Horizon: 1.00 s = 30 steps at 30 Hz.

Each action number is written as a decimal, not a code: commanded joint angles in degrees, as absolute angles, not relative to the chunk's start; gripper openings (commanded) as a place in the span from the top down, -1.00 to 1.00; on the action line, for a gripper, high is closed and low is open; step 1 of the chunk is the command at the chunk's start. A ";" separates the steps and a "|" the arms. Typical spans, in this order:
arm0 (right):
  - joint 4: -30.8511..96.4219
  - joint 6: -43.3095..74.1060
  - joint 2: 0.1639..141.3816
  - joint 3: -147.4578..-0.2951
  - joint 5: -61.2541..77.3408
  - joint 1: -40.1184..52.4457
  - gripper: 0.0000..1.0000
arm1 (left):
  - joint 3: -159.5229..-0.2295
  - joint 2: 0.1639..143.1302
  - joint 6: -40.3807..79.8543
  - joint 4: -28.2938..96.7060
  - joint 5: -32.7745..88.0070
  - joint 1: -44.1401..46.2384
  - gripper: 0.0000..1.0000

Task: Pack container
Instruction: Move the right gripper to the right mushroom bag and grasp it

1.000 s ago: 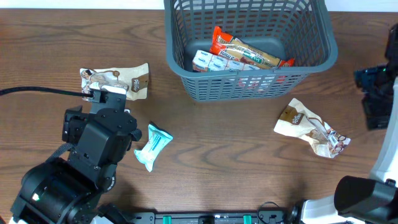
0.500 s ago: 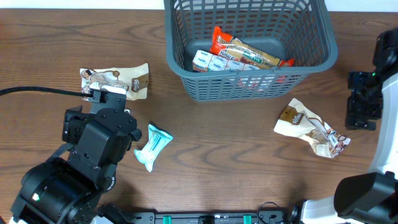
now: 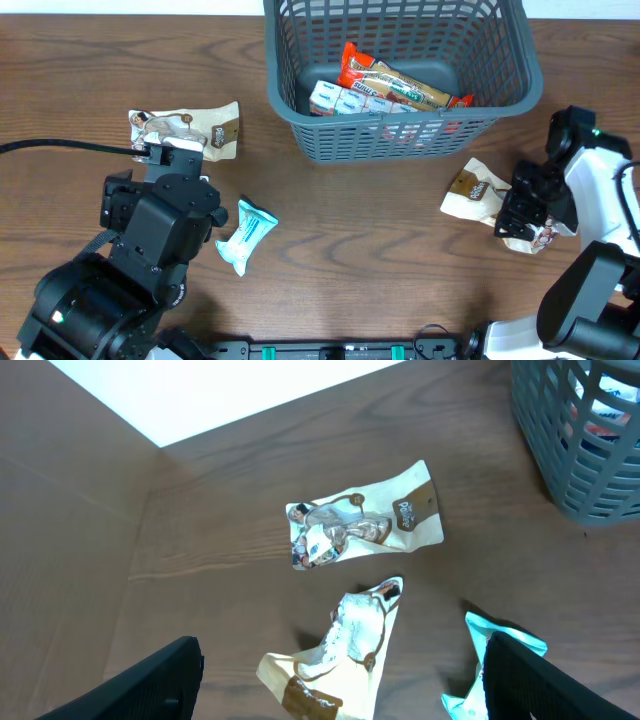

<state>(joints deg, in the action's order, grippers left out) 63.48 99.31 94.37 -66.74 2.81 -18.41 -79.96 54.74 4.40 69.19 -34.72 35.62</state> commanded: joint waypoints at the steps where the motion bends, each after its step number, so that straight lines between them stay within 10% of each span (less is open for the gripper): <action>1: 60.82 93.47 93.89 -65.71 -3.40 -18.15 -0.98 | -80.71 54.65 4.10 69.41 -35.40 35.31 -0.57; 30: 43.77 91.22 93.89 -50.13 -7.35 -18.13 -0.98 | -80.71 54.65 4.10 69.41 -35.40 35.31 -0.57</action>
<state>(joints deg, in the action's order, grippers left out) 44.64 91.88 94.35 -51.96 -7.25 -18.41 -79.96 54.74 4.40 69.19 -34.72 35.62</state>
